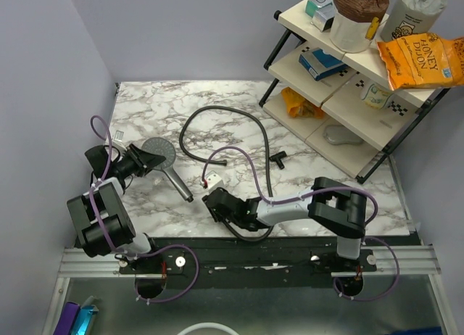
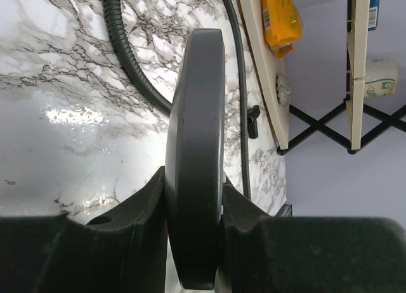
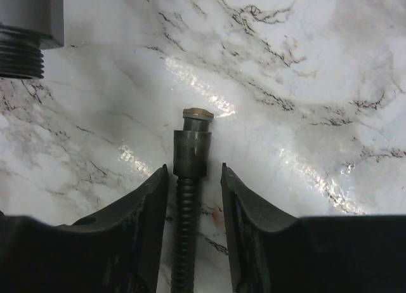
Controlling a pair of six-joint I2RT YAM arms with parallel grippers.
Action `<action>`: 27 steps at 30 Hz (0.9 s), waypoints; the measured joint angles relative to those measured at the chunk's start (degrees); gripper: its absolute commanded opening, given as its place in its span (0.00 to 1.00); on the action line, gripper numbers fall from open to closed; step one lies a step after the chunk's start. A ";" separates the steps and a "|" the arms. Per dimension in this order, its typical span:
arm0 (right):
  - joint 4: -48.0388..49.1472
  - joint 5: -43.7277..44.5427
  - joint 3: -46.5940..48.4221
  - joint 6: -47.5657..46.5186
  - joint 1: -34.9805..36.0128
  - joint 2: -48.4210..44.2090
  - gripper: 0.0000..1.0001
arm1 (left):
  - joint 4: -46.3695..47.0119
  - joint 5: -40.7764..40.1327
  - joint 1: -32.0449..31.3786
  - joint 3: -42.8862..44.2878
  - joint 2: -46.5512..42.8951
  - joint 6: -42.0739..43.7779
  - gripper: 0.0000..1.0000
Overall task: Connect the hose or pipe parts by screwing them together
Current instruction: Pick up the pipeline from the center of the board.
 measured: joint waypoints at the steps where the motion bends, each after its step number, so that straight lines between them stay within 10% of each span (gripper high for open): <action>1: -0.09 0.48 0.57 -0.13 0.00 0.50 0.41 | 0.17 0.02 0.00 -0.11 0.00 0.00 0.00; 8: 0.07 1.03 2.64 -0.44 0.00 2.27 0.30 | 0.50 0.02 0.00 -0.22 0.00 0.57 0.00; 13: 0.35 1.01 2.89 -0.87 0.00 2.56 0.02 | 0.50 0.02 0.00 -0.22 0.00 0.76 0.00; 27: 7.28 -0.17 -11.08 -2.27 4.17 -12.57 0.01 | -0.35 0.92 -0.46 -0.20 -1.44 -0.42 0.00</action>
